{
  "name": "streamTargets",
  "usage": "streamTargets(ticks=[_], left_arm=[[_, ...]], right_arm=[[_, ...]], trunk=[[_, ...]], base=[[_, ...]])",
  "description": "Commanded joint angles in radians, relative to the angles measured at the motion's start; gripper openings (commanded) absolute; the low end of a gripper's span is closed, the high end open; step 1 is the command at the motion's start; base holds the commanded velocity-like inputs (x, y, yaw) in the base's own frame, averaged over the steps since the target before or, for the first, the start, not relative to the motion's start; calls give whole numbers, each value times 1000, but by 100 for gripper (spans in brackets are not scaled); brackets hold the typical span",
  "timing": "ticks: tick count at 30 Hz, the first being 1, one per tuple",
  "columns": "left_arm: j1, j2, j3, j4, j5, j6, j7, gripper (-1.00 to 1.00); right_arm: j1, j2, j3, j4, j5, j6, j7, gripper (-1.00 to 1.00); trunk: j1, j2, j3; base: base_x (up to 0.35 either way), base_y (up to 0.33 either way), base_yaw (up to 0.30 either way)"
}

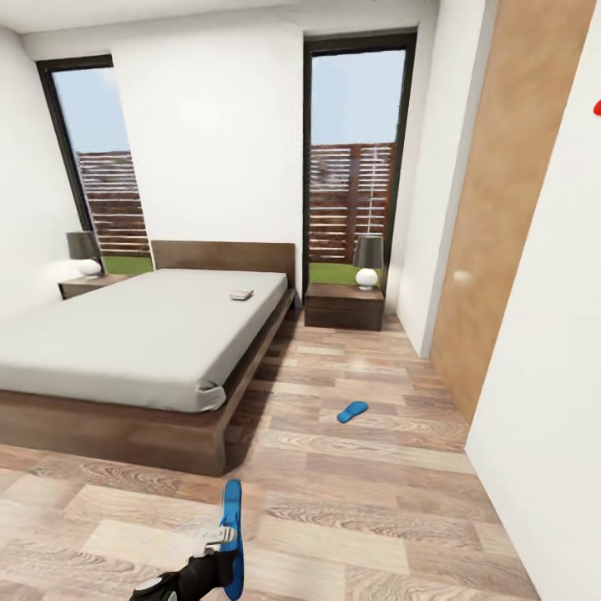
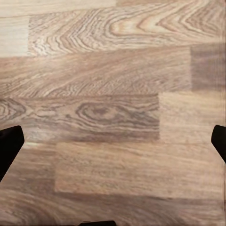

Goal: In the bedroom, move the book from the bed onto either nightstand, and place the two sandals side by side next to the bed.

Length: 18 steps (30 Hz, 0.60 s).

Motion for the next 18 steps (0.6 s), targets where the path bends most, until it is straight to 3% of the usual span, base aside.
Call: streamTargets(ticks=[1,8,18], left_arm=[[0,-1,7,-1,8,9,-6,-100],[0,-1,7,-1,8,9,-6,-100],[0,-1,7,-2,8,9,-6,-100]], right_arm=[[0,0,-3,-1,-10,7,6,100],[0,2,-2,-1,-10,7,5,100],[0,2,-3,-1,-10,6,5,100]], trunk=[[0,0,-1],[0,0,-1],[0,0,-1]], base=[[0,0,-300],[0,0,-261],[0,0,-24]])
